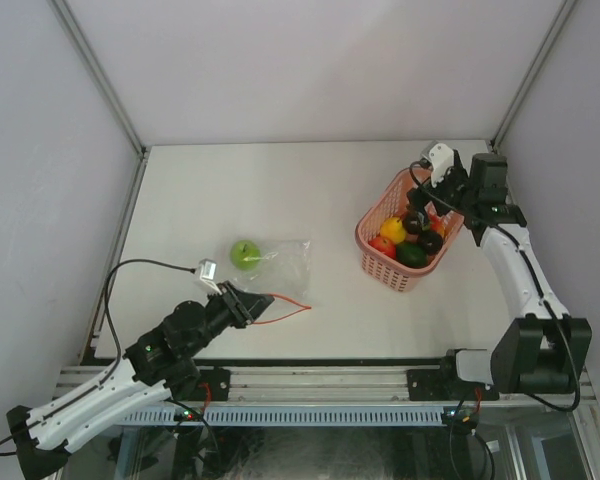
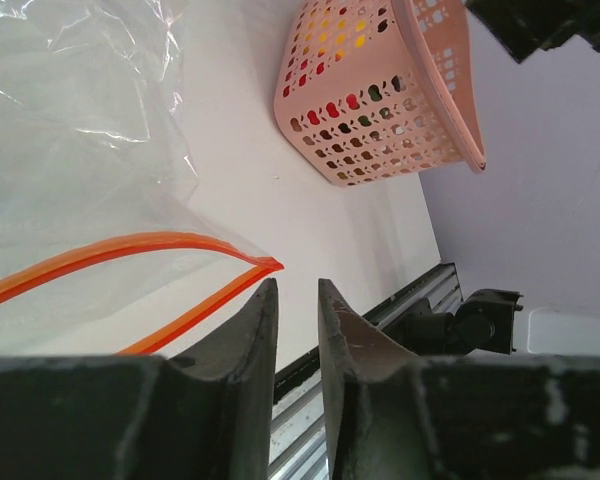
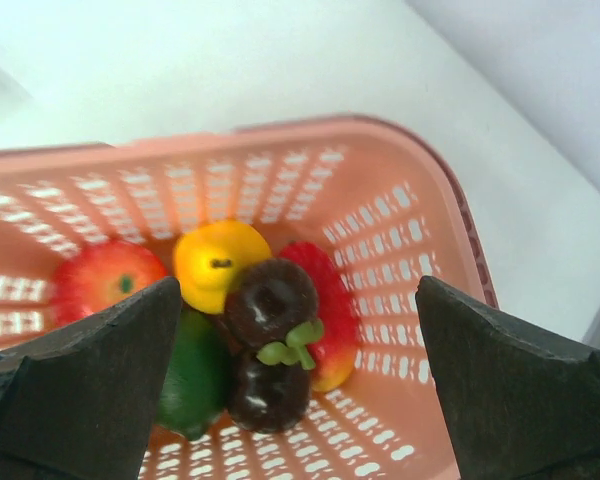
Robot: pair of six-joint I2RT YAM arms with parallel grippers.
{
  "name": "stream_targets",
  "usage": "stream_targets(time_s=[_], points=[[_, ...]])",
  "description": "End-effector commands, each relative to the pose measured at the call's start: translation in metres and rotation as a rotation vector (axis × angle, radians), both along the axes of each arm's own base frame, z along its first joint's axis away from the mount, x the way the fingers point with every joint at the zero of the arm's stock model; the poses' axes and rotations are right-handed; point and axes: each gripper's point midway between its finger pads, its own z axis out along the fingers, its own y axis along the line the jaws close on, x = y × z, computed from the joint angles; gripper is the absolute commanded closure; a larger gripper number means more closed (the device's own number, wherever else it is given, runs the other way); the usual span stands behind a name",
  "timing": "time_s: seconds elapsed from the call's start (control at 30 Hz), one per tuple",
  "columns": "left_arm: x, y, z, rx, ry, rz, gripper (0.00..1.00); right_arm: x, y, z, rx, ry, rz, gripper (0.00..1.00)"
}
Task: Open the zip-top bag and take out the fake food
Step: Place the fake fruit in the bin.
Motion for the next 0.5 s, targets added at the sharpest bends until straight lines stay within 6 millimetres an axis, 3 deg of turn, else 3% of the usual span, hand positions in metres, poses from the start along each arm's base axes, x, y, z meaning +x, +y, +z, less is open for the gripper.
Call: stream_targets(time_s=[0.0, 0.23, 0.47], points=[[0.002, -0.002, -0.003, -0.018, 0.013, 0.015, 0.78, -0.021, 0.044, 0.065, 0.164, -0.161, 0.17, 0.0], [0.006, 0.006, -0.015, 0.038, 0.085, 0.071, 0.9, -0.068, 0.107, 0.089, 0.376, -0.144, 0.434, 0.0], [0.017, 0.017, -0.015, -0.042, 0.119, 0.187, 0.82, -0.096, 0.145, 0.088, 0.409, -0.105, 0.6, 0.0]])
